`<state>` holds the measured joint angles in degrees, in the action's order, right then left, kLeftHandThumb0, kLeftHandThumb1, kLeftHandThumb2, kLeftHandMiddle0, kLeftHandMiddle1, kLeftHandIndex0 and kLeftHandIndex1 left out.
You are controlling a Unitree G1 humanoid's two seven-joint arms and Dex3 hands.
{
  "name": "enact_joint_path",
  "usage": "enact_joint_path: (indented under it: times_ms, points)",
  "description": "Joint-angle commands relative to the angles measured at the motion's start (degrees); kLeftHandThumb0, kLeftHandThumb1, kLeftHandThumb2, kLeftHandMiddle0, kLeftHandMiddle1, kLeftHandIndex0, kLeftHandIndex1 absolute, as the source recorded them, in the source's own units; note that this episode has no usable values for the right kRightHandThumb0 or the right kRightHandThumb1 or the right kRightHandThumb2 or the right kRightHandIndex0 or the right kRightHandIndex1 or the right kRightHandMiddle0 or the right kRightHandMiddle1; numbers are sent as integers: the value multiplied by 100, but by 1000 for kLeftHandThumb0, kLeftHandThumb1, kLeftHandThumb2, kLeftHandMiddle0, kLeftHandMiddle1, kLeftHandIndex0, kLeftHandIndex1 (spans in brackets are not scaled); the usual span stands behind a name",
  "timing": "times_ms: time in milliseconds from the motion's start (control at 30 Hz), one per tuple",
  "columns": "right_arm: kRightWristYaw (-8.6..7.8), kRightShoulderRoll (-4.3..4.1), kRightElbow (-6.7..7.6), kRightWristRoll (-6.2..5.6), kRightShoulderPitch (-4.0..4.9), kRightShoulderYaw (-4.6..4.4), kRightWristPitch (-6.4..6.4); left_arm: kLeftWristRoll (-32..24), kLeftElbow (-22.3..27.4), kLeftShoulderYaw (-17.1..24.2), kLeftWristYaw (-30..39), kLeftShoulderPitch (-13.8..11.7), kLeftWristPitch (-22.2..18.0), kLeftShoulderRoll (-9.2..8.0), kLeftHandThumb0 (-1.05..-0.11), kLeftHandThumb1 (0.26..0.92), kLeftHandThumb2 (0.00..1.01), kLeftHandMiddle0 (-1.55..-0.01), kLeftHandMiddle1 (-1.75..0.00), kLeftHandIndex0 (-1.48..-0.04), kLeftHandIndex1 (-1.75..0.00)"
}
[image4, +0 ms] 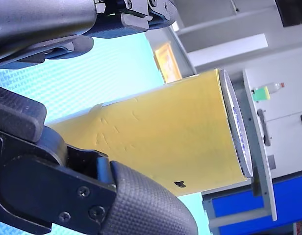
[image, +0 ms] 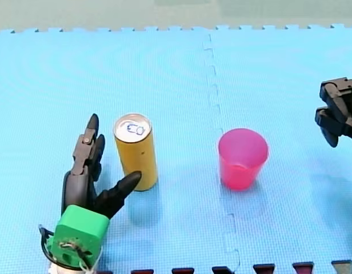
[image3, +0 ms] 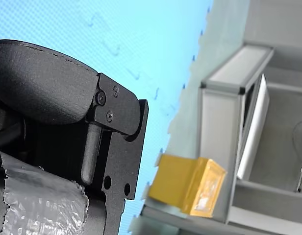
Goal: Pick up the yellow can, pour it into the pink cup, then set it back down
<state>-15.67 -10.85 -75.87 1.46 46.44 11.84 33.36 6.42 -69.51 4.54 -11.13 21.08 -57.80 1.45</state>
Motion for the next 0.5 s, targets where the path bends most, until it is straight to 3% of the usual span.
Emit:
enact_joint_path:
  times_ms: [0, 233, 467]
  points:
    - [36, -30, 16, -5, 34, 3, -13, -16, 9, 10, 22, 16, -7, -18, -1048, 919, 1, -235, -3, -123, -1]
    - [225, -20, 29, 98, 48, -90, -8, -35, 9, 21, 86, 14, 10, -16, -1048, 918, 1, -232, -1, -123, -1]
    - [267, -12, 27, 105, 55, -109, -41, -43, 7, 31, 121, 18, 14, -20, -1048, 918, 0, -228, 0, -124, -1]
